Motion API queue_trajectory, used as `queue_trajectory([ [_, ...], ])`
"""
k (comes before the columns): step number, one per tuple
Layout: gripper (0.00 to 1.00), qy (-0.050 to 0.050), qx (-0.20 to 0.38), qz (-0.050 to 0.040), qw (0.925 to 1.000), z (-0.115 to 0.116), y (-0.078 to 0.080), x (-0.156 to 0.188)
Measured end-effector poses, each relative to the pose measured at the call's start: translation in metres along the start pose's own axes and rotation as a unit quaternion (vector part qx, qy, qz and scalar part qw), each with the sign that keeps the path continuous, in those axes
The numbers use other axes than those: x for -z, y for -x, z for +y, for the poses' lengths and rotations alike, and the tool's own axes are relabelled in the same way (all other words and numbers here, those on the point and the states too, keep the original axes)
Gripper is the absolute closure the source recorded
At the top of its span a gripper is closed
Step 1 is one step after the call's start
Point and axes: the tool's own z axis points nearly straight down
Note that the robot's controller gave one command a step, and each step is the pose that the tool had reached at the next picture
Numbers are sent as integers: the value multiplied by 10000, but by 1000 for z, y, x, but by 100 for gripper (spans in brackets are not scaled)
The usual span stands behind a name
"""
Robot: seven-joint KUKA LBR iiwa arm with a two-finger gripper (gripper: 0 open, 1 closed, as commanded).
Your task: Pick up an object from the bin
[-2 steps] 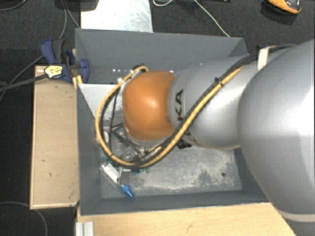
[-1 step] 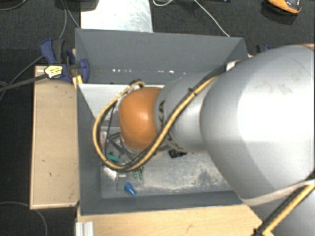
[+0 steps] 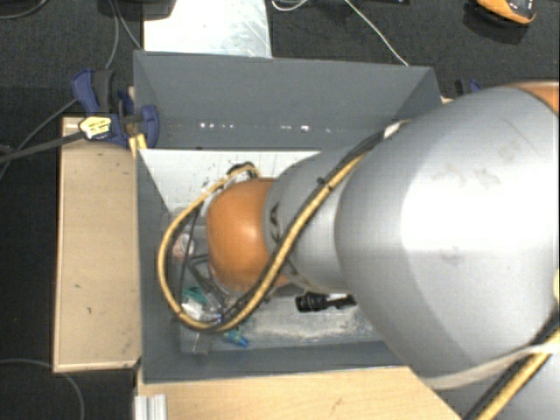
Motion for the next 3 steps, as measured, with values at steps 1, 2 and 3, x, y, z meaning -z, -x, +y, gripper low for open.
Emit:
queue_trajectory([
  [1,100,5,764,13,9971,-2,32,4],
  [2,100,5,763,13,9971,-2,32,4],
  [3,100,1,760,19,9971,-3,32,5],
])
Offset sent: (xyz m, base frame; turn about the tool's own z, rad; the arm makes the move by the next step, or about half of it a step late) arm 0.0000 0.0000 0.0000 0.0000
